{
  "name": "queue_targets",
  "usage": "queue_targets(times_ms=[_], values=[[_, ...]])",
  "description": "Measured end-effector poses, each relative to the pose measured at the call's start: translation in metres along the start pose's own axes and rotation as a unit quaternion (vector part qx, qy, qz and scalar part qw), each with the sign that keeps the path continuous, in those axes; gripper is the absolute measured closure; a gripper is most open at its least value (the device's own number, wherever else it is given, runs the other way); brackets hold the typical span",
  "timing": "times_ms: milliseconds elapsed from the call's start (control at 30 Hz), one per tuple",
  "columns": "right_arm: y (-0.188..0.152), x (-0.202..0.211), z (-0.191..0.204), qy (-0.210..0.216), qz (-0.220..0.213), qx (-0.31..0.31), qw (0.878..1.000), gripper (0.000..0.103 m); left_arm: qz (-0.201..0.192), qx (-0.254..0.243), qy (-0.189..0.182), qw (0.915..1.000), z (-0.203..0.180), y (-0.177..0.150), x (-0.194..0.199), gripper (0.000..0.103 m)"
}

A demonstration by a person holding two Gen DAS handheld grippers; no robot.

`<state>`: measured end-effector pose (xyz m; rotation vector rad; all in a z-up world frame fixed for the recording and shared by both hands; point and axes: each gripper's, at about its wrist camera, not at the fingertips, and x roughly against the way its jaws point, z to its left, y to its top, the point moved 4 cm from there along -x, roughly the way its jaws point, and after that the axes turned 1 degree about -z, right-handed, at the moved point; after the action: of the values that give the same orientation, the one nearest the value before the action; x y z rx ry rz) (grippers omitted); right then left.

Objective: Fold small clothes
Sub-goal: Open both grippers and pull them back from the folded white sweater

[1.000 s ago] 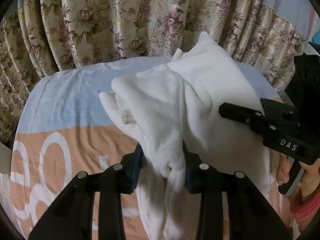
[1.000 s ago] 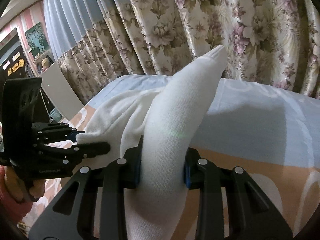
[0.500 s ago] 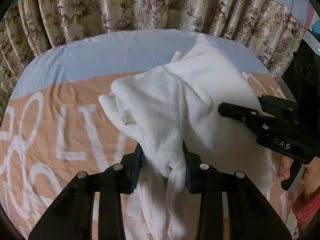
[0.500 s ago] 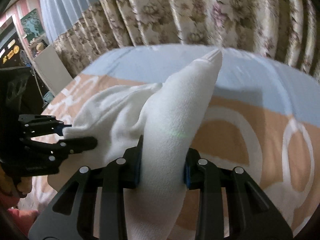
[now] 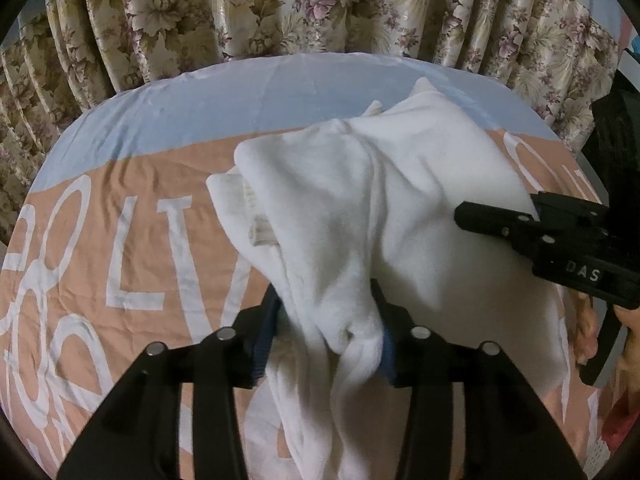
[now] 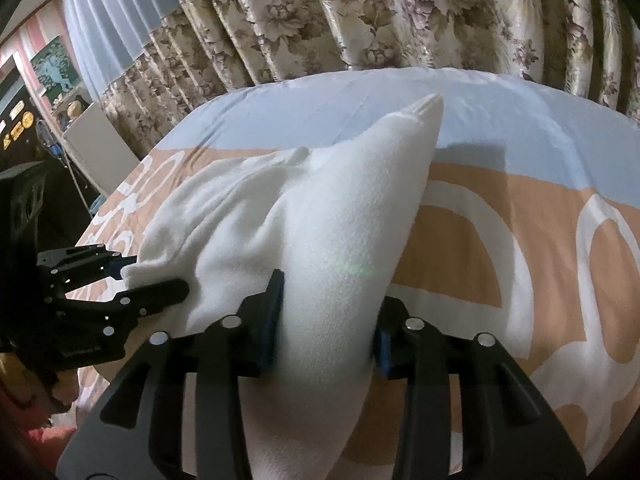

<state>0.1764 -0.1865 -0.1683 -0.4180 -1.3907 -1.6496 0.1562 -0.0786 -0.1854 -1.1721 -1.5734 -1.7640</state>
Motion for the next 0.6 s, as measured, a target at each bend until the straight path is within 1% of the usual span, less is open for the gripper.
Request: queue_targets(times_ms=[33,133,200,267,300,333,367,433,467,533,600], values=[[0.0,0.0,-0.001,0.001,0.006,-0.008,1.0,0.056,0.0,0.002,-0.002,1.0,0.0,0.0,-0.001,0.055],[0.002,0.006,-0.002,0.012,0.011,-0.028,0.999,0.053,-0.001,0.007,-0.005,1.0,0.002,0.001,0.0,0.054],[0.003,0.014,0.002,0.005,0.008,-0.021,1.0,0.052,-0.001,0.011,-0.007,0.9999,0.004,0.002,0.004,0.054],[0.005,0.021,0.007,-0.011,0.004,-0.01,1.0,0.051,0.002,0.015,-0.014,0.9998,0.005,0.003,0.007,0.048],[0.004,0.024,0.008,-0.017,0.003,-0.007,1.0,0.047,0.001,0.015,-0.021,0.9997,0.006,0.004,0.009,0.047],[0.005,0.028,0.009,-0.024,-0.002,-0.007,1.0,0.039,-0.001,0.016,-0.025,0.9996,0.006,0.005,0.011,0.045],[0.006,0.034,0.01,-0.033,-0.012,-0.009,0.999,0.037,-0.003,0.015,-0.026,0.9996,0.006,0.006,0.014,0.041],[0.009,0.043,0.01,-0.043,-0.03,-0.012,0.999,0.033,-0.01,0.016,-0.029,0.9994,0.007,0.009,0.021,0.039],[0.01,0.045,0.009,-0.052,-0.034,-0.013,0.998,0.033,-0.015,0.017,-0.029,0.9993,0.007,0.011,0.024,0.038],[0.012,0.044,0.006,-0.091,-0.037,-0.009,0.995,0.033,-0.026,0.019,-0.019,0.9993,0.009,0.014,0.029,0.036],[0.01,0.037,0.004,-0.132,-0.027,0.008,0.991,0.033,-0.035,0.017,0.003,0.9992,0.015,0.016,0.029,0.032]])
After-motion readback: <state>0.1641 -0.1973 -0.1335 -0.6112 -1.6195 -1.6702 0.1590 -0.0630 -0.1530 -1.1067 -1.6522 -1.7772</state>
